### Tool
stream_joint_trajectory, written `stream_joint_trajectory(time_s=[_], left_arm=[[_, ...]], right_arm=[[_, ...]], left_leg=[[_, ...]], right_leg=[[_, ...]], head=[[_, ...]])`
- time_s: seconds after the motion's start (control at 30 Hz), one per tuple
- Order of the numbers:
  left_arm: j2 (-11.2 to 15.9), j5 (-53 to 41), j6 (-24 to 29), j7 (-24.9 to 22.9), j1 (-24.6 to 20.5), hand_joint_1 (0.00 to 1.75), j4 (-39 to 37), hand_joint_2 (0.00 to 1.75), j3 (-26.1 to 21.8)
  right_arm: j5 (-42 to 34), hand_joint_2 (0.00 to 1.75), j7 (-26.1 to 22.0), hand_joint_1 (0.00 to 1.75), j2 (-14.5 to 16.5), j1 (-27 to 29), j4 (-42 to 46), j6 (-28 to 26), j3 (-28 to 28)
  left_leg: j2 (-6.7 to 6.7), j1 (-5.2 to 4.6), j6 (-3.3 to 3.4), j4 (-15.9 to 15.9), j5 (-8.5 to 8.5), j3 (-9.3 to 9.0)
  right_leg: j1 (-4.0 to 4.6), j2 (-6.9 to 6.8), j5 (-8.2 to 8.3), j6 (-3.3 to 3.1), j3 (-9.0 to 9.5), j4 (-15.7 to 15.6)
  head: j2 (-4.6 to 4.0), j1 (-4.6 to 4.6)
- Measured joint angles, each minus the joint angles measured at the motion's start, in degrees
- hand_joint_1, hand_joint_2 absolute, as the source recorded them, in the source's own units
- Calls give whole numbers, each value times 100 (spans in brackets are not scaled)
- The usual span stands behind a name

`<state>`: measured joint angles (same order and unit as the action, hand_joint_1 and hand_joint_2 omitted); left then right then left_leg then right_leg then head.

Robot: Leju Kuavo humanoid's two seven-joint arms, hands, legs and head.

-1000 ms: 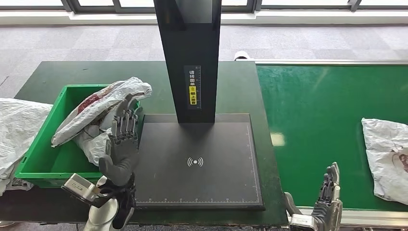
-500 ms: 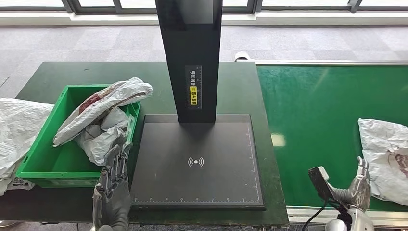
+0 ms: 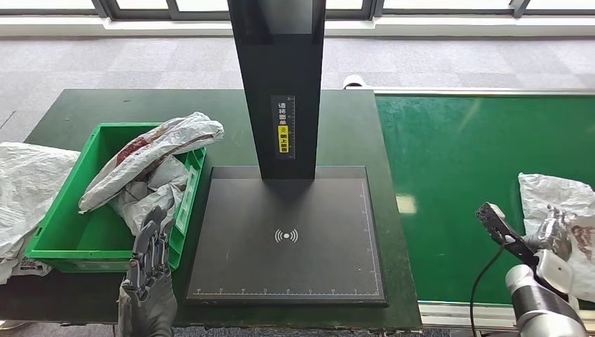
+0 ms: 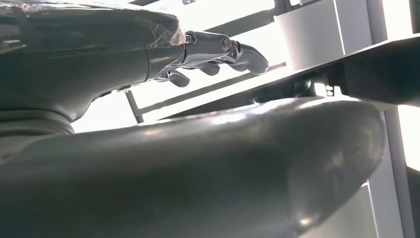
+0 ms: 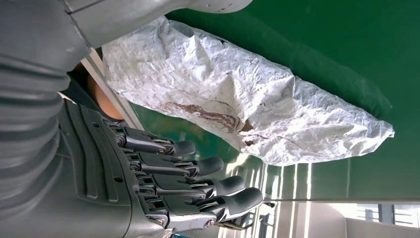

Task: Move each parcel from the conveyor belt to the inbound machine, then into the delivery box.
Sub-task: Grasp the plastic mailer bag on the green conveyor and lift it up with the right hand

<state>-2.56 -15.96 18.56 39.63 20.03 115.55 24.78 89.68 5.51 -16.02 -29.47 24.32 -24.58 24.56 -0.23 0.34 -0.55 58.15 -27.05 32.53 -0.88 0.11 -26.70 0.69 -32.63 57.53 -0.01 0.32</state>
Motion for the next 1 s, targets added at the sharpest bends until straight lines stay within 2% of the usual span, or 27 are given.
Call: stream_joint_trajectory(time_s=[0.27,0.37,0.5,0.7,0.87,1.0], left_arm=[[46,3,-87,0,19,0,18,0,-9],[53,2,-406,6,44,0,51,0,-55],[49,-7,-837,3,91,0,98,0,-143],[13,-69,-1180,4,196,0,135,0,-308],[-28,-97,-1504,28,253,0,140,0,-470],[-87,-162,-1588,50,263,0,141,0,-559]], right_arm=[[16,175,127,0,-103,-93,-228,51,-18],[-26,175,362,0,-221,-89,-309,234,-18],[-135,175,401,0,-500,-24,-429,496,4],[-314,175,317,0,-778,332,-566,776,172],[-438,175,226,0,-831,729,-623,958,419],[-426,175,248,0,-831,794,-636,1141,520]], left_leg=[[-4,0,0,0,0,3],[-9,-3,1,1,0,3],[-12,-8,2,1,-1,6],[-14,-10,8,1,-5,7],[-17,-9,8,0,-6,10],[-11,-8,8,0,-7,4]], right_leg=[[0,-5,0,0,-1,0],[-3,-11,0,1,-2,-1],[-8,-13,-1,1,-5,-1],[-9,-15,-7,7,-7,-3],[-8,-20,-11,8,-6,-2],[-8,-14,-12,9,-1,-3]], head=[[0,1],[0,1],[-1,1],[1,0],[0,0],[0,0]])
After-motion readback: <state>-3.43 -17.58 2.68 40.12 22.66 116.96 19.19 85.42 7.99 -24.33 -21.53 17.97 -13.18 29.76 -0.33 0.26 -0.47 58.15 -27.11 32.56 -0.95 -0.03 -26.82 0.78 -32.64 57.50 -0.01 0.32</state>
